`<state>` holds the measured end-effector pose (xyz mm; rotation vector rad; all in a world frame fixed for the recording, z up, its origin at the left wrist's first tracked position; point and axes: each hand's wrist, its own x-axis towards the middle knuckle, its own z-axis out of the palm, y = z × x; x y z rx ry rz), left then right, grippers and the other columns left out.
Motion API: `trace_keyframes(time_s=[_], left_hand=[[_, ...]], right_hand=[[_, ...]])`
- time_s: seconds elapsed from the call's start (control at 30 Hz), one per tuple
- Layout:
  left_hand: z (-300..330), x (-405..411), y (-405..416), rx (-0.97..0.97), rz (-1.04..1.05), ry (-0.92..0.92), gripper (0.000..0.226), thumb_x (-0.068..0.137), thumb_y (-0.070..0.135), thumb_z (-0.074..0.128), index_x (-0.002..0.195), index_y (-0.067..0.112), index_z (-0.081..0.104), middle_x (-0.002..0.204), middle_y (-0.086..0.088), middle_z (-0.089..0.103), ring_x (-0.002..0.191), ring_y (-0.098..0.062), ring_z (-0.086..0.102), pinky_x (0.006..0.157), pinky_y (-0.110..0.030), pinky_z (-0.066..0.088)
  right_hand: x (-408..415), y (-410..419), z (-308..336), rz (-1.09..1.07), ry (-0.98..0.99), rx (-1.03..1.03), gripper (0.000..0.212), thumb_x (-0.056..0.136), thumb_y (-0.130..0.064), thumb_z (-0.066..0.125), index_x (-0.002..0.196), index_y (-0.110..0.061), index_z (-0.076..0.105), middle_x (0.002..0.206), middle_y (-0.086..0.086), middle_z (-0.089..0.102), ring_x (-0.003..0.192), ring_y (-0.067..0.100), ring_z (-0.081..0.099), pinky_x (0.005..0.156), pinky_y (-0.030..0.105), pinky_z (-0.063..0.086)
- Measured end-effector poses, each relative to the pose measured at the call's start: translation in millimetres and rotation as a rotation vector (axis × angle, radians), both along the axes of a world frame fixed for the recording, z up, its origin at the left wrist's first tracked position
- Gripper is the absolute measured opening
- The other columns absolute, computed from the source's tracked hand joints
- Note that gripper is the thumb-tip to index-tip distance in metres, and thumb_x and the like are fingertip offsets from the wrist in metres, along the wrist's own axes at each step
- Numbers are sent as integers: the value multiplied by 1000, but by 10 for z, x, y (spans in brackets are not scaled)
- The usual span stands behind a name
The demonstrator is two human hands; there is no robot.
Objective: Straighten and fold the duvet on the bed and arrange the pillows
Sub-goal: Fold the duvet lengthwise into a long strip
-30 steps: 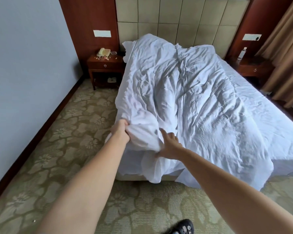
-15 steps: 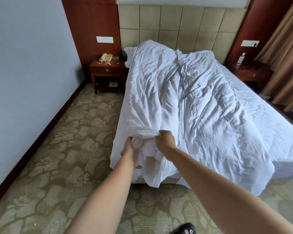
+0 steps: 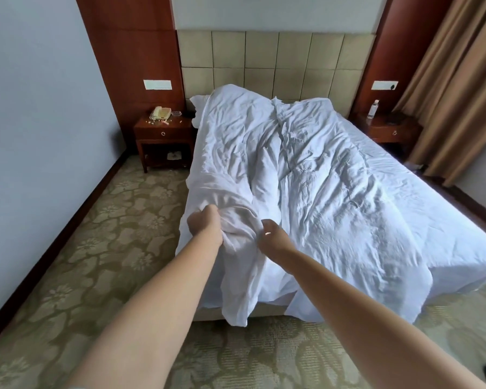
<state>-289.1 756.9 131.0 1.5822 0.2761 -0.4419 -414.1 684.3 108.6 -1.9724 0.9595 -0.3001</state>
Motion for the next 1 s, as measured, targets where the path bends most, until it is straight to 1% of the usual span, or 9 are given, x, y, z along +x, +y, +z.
trace_keyframes(time_s=[0.1, 0.2, 0.33, 0.43, 0.57, 0.67, 0.77, 0.87, 1.0], left_hand=[[88, -146, -92, 266, -122, -173, 39, 84, 20, 47, 118, 13, 64, 117, -8, 66, 101, -30, 61, 87, -34, 51], [158, -314, -299, 444, -293, -278, 44, 84, 22, 48, 126, 14, 60, 120, -8, 64, 106, -31, 61, 93, -38, 51], [196, -514, -611, 374, -372, -282, 47, 80, 21, 49, 123, 5, 60, 116, -13, 66, 103, -33, 64, 89, -37, 52], [320, -851, -1034, 313, -411, -350, 29, 84, 24, 51, 89, 0, 68, 92, -14, 71, 85, -30, 66, 69, -31, 52], [471, -1304, -1640, 184, -485, -359, 36, 86, 15, 52, 51, 11, 48, 54, -2, 50, 52, -16, 45, 49, -24, 32], [487, -1595, -2022, 145, -572, -309, 32, 85, 10, 51, 54, 13, 47, 42, 2, 47, 48, -15, 46, 46, -21, 33], [439, -1856, -2321, 125, -600, -212, 28, 87, 10, 47, 58, 12, 47, 33, 6, 45, 47, -16, 45, 46, -20, 33], [356, -2012, -2554, 19, -588, -68, 32, 89, 17, 42, 58, 15, 48, 41, 2, 50, 45, -16, 46, 46, -20, 34], [168, -1985, -2748, 108, -549, -48, 27, 92, 23, 40, 82, 21, 65, 69, 2, 62, 65, -17, 55, 50, -20, 39]], right_hand=[[-42, -172, 140, 15, -119, 76, 29, 94, -35, 52, 118, -19, 56, 101, 1, 61, 76, 16, 58, 64, 24, 45], [-207, -358, 241, 195, 7, -37, 32, 89, -24, 57, 117, -11, 51, 96, 6, 58, 77, 22, 56, 62, 32, 47], [-402, -581, 213, 304, 28, 48, 87, 75, 4, 58, 148, -17, 17, 139, 11, 37, 113, 27, 51, 76, 39, 55], [-618, -951, 283, 361, 72, 175, 115, 73, 1, 66, 150, -32, -12, 154, -2, 8, 137, 27, 30, 99, 39, 46], [-933, -1527, 351, 379, 105, 316, 143, 51, -28, 83, 146, -37, -23, 151, -4, 28, 136, 21, 33, 105, 35, 37], [-1254, -1934, 379, 409, 48, 485, 131, 55, -28, 82, 146, -42, -12, 136, -16, 44, 129, 14, 41, 101, 36, 35], [-1528, -2284, 396, 430, -50, 628, 104, 56, -26, 82, 139, -37, 21, 125, -13, 56, 118, 11, 52, 103, 42, 41], [-1634, -2584, 260, 282, -149, 479, 74, 50, -21, 78, 119, -16, 54, 101, 1, 65, 95, 17, 62, 82, 33, 52], [-1706, -2886, 6, -114, -218, 350, 42, 75, -19, 63, 116, -16, 56, 109, 6, 66, 97, 22, 62, 81, 31, 53]])
